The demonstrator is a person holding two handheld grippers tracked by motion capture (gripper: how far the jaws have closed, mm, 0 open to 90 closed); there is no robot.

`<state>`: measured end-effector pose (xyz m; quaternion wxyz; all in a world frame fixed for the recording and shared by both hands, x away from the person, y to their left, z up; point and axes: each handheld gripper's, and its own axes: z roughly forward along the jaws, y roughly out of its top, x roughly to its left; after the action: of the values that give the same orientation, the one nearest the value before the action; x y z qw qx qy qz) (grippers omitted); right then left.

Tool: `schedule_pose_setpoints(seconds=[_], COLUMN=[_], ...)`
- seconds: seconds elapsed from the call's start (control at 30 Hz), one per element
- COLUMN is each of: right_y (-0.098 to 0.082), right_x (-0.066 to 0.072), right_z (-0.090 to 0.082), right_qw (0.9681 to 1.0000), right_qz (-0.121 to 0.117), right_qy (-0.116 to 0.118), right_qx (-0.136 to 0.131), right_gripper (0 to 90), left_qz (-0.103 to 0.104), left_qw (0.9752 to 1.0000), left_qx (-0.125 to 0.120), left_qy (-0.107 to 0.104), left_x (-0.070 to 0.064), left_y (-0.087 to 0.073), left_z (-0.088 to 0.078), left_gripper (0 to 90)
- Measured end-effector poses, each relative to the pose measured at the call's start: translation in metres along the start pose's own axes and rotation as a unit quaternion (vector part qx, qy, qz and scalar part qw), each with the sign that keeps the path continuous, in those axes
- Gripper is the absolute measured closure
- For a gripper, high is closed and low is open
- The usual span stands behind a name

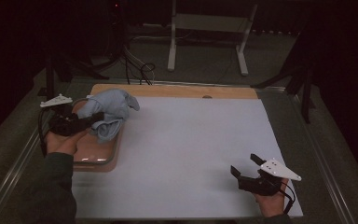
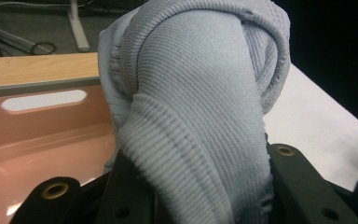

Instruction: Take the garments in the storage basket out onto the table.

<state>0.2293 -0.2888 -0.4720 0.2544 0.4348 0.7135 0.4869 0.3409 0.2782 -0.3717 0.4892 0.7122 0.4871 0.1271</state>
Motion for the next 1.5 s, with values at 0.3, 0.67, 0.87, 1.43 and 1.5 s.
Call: schedule_pose_setpoints(seconds=[0.3, 0.67, 0.87, 1.43, 1.5], right_y=[0.0, 0.0, 0.0, 0.0, 0.0], right_x=[0.0, -0.001, -0.001, -0.001, -0.001], right_z=[0.0, -0.001, -0.001, -0.001, -0.001], right_qw=[1.0, 1.0, 1.0, 1.0, 1.0], right_qz=[0.0, -0.001, -0.001, -0.001, -0.001], right_qy=[0.0, 0.0, -0.001, 0.0, 0.0], right_qx=[0.0, -0.002, -0.001, -0.002, -0.002], right_gripper=[9.6, 9.6, 9.6, 9.6, 9.6], left_qz=[0.004, 0.007, 0.01, 0.015, 0.017], left_qw=[0.9998, 0.9992, 0.9988, 0.9974, 0.9972], left_qx=[0.004, 0.005, 0.008, 0.013, 0.016], left_qy=[-0.018, -0.038, -0.047, -0.069, -0.071], left_x=[-0.011, -0.025, -0.033, -0.049, -0.051], left_y=[0.001, -0.001, -0.004, -0.012, -0.012], left_z=[0.009, 0.021, 0.028, 0.047, 0.049], left_gripper=[67.6, 67.6, 67.5, 67.5, 67.5])
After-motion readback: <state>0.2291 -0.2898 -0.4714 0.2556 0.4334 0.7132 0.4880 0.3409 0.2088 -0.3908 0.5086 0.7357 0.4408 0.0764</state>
